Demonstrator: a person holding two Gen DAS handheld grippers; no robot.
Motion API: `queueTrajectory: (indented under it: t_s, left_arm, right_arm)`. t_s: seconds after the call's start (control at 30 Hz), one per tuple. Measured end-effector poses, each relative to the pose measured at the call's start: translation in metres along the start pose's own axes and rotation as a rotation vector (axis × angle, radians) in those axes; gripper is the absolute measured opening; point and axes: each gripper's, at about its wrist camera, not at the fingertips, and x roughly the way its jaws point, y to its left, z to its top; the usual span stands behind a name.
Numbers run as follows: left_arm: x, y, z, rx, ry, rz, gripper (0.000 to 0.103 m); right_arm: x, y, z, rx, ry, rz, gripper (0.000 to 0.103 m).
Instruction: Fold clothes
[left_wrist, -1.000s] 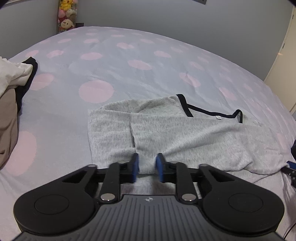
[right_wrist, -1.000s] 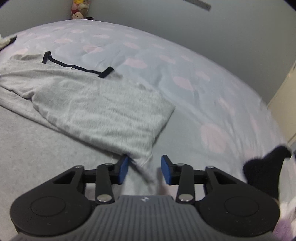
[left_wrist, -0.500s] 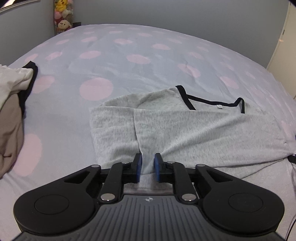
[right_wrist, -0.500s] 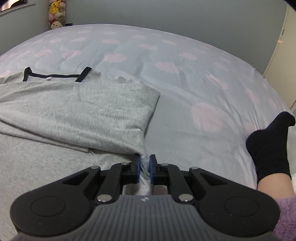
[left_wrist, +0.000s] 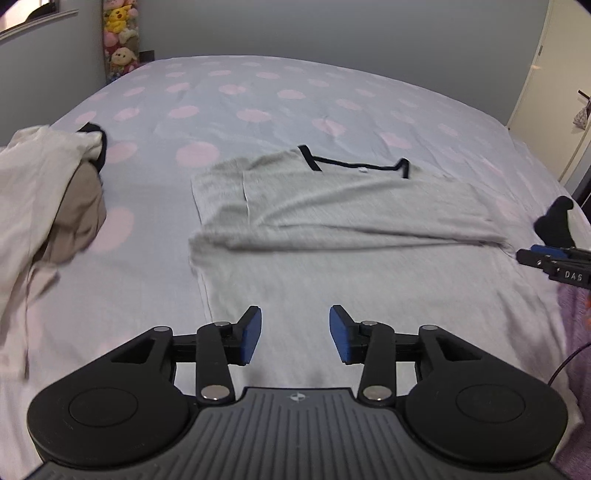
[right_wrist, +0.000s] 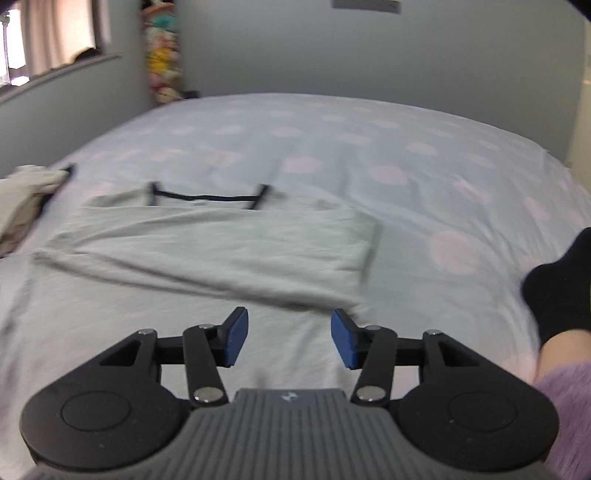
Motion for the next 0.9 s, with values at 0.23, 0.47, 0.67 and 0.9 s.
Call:
queueTrajectory:
  t_s: [0.23,0.47,0.67,0.9]
  left_arm:
    - [-0.03,-0.037,-0.031,0.112,0.005,-0.07,0.039]
    - [-0.047,-0.074,-0.062,0.375,0.045,-0.068,0.047]
    - [-0.059,-0.079,-0.095,0.475,0.099,-0.117,0.047]
    - [-0.07,-0.085,-0.122,0.585,0.161,-0.134,0.047]
  right_arm:
    - [-0.053,0.029,-0.025,-0.007,0.026,0.086,0.058]
    - [-0.096,0.055,-0.046,-0.112,0.107,0.146,0.067]
    - [-0.122,0.066,-0.073,-0.203,0.181,0.184,0.067]
    - [-0.123,0.075,-0.108,-0.285,0.325,0.214,0.068]
